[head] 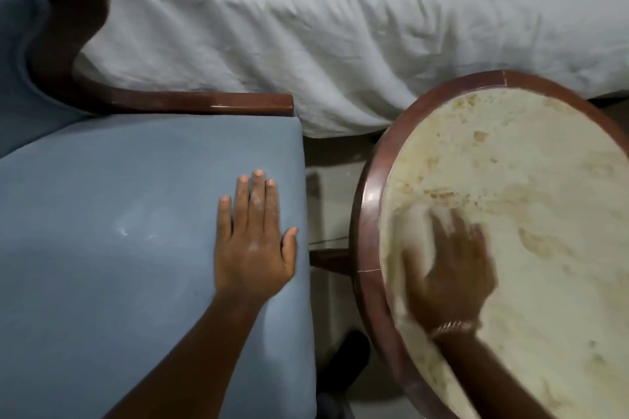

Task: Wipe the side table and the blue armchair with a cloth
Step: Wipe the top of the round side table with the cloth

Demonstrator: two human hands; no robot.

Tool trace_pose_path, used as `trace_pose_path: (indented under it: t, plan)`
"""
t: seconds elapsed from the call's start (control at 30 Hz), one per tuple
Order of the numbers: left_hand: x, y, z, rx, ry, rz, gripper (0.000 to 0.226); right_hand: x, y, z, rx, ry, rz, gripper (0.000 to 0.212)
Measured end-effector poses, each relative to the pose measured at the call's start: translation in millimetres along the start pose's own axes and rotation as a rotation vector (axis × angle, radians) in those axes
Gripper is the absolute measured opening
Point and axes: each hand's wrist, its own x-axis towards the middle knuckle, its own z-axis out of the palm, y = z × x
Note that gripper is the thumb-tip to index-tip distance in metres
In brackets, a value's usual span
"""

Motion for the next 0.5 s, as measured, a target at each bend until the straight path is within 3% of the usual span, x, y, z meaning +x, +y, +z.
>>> trace_pose_path:
  t: [0.1,0.17,0.27,0.37,0.43,0.5]
  plan:
    - [1.0,0.6,4.2,0.004,0.019,0.004,0.077,117.4,20.3,-13.5,0.045,0.115,0.311,0.064]
    - [0.8,-0.2,6.3,0.021,0.026,0.009,0.077,189.1,9.4,-18.2,0.077,0.142,0.329,0.065]
    - [0.2,0.6,4.0,0.033,0.024,0.015,0.076,187.0,-30.6,-8.3,0.045,0.100,0.078,0.065]
    - [1.9,1.6,-3.1,0.034,-0.008,0.003,0.077,82.2,-37.3,6.9,-0.096,0.075,-0.324,0.069]
    - [3.0,2.4,-6.0,0.027,-0.028,0.000,0.078,43.2,-18.3,4.2,-0.101,0.002,-0.356,0.068]
    - [3.1,2.2,-3.9,0.030,-0.018,0.004,0.078,77.8,-8.2,-4.8,-0.041,-0.007,-0.181,0.069]
